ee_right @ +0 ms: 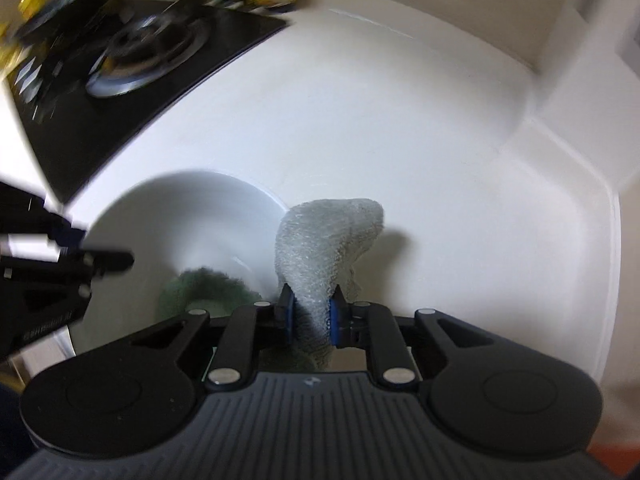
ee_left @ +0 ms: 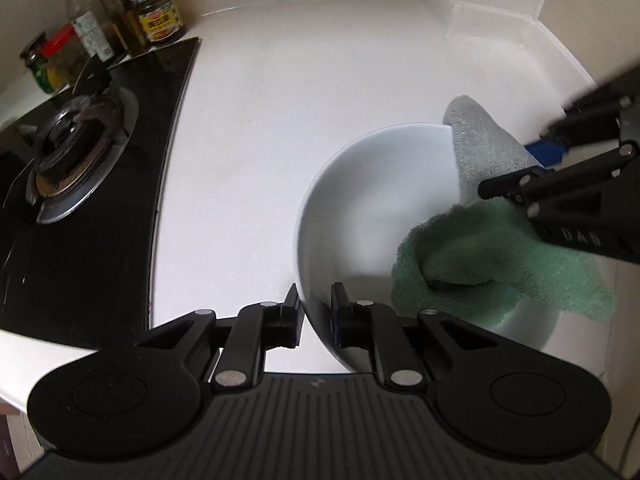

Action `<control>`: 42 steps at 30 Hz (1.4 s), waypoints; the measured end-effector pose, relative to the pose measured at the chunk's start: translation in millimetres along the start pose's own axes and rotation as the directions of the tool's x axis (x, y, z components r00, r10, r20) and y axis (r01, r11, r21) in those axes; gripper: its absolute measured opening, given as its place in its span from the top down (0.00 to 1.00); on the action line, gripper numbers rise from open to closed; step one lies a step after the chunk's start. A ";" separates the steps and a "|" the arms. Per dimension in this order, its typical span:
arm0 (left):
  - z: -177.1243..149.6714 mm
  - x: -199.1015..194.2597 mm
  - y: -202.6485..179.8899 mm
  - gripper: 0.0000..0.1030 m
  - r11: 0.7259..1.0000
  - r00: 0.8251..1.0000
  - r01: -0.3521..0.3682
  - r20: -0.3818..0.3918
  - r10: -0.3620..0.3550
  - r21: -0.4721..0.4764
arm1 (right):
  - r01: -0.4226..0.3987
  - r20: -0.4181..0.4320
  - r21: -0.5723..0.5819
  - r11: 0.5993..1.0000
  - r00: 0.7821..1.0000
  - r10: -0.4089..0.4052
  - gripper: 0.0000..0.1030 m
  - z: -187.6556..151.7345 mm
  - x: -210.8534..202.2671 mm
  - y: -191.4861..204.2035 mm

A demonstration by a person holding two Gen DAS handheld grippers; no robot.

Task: Clean bowl
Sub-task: 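Scrub the bowl's inside in circles with the cloth in the right gripper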

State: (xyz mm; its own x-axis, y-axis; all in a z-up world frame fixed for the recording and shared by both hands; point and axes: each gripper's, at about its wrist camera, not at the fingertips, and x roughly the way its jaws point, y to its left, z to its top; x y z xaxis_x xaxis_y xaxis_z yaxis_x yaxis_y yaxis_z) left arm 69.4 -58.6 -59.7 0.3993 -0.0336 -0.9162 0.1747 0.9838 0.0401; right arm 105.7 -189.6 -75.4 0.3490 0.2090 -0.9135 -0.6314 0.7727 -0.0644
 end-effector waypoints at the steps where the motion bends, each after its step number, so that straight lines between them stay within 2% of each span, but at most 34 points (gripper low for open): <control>1: 0.3 0.4 1.7 0.87 1.000 1.000 0.012 0.006 -0.012 0.010 | 0.008 -0.018 -0.149 0.989 1.000 -0.011 0.81 1.8 -1.2 5.7; 2: 0.6 0.8 3.1 0.87 1.000 1.000 0.020 0.008 -0.020 0.015 | 0.015 -0.030 -0.295 0.955 0.999 -0.025 0.79 3.9 -2.1 11.8; 3: 0.5 1.2 3.5 0.87 1.000 1.000 0.023 0.012 -0.023 0.021 | 0.022 -0.022 -0.424 0.905 0.999 -0.034 0.78 6.6 -1.5 18.9; 6: -0.4 2.0 2.7 0.87 0.998 0.999 0.026 0.031 -0.028 0.054 | 0.018 0.009 -0.667 0.744 1.000 -0.016 0.76 12.7 3.2 32.7; 9: 0.8 3.5 0.8 0.88 0.996 0.998 0.033 0.045 -0.037 0.088 | -0.065 0.028 -0.795 0.603 0.989 0.144 0.76 37.3 4.9 42.7; 10: 1.6 4.3 1.6 0.88 0.996 0.998 0.033 0.044 -0.037 0.085 | -0.110 0.024 -0.800 0.590 0.977 0.214 0.76 45.7 3.4 46.1; 12: 2.8 5.8 3.2 0.88 0.997 0.998 0.030 0.044 -0.033 0.077 | -0.183 -0.007 -0.803 0.568 0.955 0.297 0.74 56.6 3.5 52.0; 14: 2.9 6.5 4.5 0.88 0.998 0.998 0.009 0.060 -0.013 0.063 | -0.240 -0.074 -0.815 0.528 0.946 0.315 0.73 64.8 10.5 60.2; 16: 3.6 7.5 6.3 0.86 0.999 0.997 -0.008 0.078 0.005 0.036 | -0.265 -0.080 -0.756 0.598 0.945 0.317 0.74 72.6 15.0 58.5; 19: 6.0 9.2 9.0 0.78 1.000 0.995 -0.020 0.098 0.020 0.004 | -0.234 -0.034 -0.664 0.710 0.958 0.284 0.80 68.4 14.5 46.2; 20: 6.9 9.9 10.1 0.77 1.000 0.994 -0.024 0.104 0.024 -0.004 | -0.211 -0.022 -0.598 0.773 0.969 0.247 0.82 62.6 13.1 37.2; 23: 11.5 12.0 14.6 0.75 1.000 0.994 -0.004 0.111 0.006 -0.025 | -0.162 -0.038 -0.437 0.885 0.986 0.162 0.86 41.8 8.6 11.4; 24: 14.4 13.3 15.6 0.74 0.999 0.994 0.013 0.109 -0.009 -0.033 | -0.153 -0.044 -0.380 0.912 0.988 0.148 0.86 31.9 4.9 2.9; 27: 21.5 16.0 14.9 0.70 0.998 0.994 0.052 0.097 -0.048 -0.039 | -0.128 -0.040 -0.239 0.963 0.992 0.122 0.85 11.7 -4.6 -4.5; 29: 27.8 17.5 10.9 0.74 0.998 0.996 0.064 0.065 -0.062 -0.021 | -0.101 -0.035 -0.111 0.989 0.995 0.098 0.85 -3.4 -11.4 -9.3; 31: 26.4 14.9 10.8 0.88 0.997 0.997 0.073 0.013 -0.073 -0.018 | -0.064 -0.027 -0.040 0.997 0.998 0.063 0.86 -5.5 -12.7 -9.3; 33: 17.9 8.7 11.0 0.88 0.996 0.995 0.086 -0.040 -0.087 -0.017 | -0.034 -0.019 0.012 0.999 0.999 0.034 0.87 -7.8 -14.7 -9.9; 36: 1.3 -0.9 10.3 0.84 0.993 0.992 0.116 -0.056 -0.117 -0.015 | 0.002 -0.005 0.069 0.998 1.000 -0.001 0.87 -8.6 -14.9 -11.3; 39: -7.3 -3.2 1.5 0.84 0.995 0.995 0.090 -0.035 -0.089 0.043 | -0.021 -0.018 0.026 0.999 1.000 0.021 0.86 -5.7 -13.0 -8.6; 41: -5.9 -1.1 -2.8 0.86 0.994 0.997 0.071 -0.009 -0.070 0.088 | -0.010 -0.023 -0.127 0.992 1.000 0.007 0.85 -0.9 -12.0 1.7; 42: -4.9 -0.2 -3.7 0.87 0.993 0.998 0.067 0.000 -0.068 0.100 | -0.001 -0.018 -0.220 0.976 1.000 -0.003 0.84 1.4 -11.3 8.0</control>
State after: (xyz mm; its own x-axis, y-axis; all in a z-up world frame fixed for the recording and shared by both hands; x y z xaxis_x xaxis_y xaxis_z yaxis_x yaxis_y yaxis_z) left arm 64.3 -61.4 -61.7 0.3870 -0.1000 -0.9166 0.2902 0.9568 0.0181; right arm 97.7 -185.0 -65.0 0.3379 0.1959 -0.9206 -0.7688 0.6217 -0.1498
